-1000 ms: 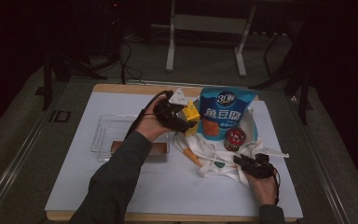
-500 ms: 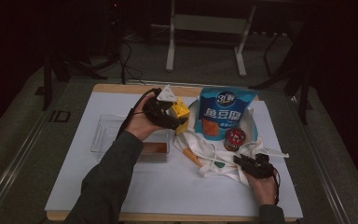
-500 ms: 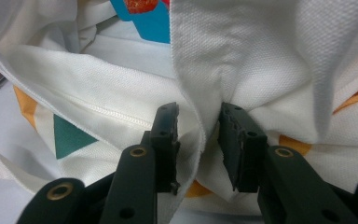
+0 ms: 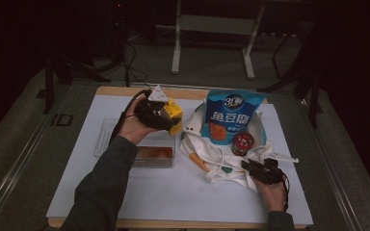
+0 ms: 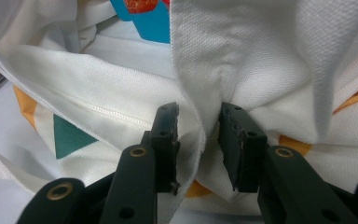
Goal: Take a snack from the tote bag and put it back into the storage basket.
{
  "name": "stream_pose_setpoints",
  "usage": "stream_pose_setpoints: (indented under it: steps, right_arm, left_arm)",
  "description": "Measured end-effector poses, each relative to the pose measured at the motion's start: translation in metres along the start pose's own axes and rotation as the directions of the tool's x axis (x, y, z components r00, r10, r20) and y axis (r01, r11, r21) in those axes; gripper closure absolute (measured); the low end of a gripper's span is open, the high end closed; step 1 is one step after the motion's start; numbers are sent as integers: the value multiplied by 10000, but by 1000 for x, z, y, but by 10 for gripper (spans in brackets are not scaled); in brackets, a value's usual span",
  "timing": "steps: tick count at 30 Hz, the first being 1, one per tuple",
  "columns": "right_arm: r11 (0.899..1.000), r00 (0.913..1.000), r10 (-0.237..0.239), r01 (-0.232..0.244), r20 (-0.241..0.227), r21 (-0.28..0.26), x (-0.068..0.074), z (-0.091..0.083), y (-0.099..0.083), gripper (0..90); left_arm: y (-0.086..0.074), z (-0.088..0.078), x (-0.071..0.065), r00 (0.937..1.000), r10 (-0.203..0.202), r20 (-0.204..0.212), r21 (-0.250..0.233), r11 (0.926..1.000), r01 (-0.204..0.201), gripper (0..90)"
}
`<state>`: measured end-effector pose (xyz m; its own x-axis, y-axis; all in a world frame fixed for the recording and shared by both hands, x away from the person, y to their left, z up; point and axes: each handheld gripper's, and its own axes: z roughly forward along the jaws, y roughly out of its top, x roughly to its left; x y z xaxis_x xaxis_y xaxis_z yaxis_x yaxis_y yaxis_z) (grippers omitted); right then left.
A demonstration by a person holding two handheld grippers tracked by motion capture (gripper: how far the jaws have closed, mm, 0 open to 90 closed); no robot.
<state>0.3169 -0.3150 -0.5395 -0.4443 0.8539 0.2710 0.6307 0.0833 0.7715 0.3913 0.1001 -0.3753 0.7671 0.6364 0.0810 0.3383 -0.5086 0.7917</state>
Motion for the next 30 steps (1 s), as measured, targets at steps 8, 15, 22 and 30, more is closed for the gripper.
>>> stream_pose_setpoints:
  steps: [8, 15, 22, 30]
  right_arm:
    - [10000, 10000, 29, -29, -8, 11, 0, 0, 0, 671]
    - [10000, 10000, 20, -20, 0, 11, 0, 0, 0, 671]
    - [10000, 10000, 13, -13, 4, 8, 0, 0, 0, 671]
    - [10000, 10000, 5, -5, 10, 8, 0, 0, 0, 671]
  left_arm:
    - [-14, -3, 13, 9986, -430, -292, 153, 9989, 435, 285]
    - [-24, -7, 19, 9968, -622, -496, 255, 9977, 636, 285]
    - [-35, -11, 23, 9937, -855, -719, 307, 9957, 879, 285]
    - [-46, -12, 30, 9896, -1054, -977, 452, 9929, 1102, 285]
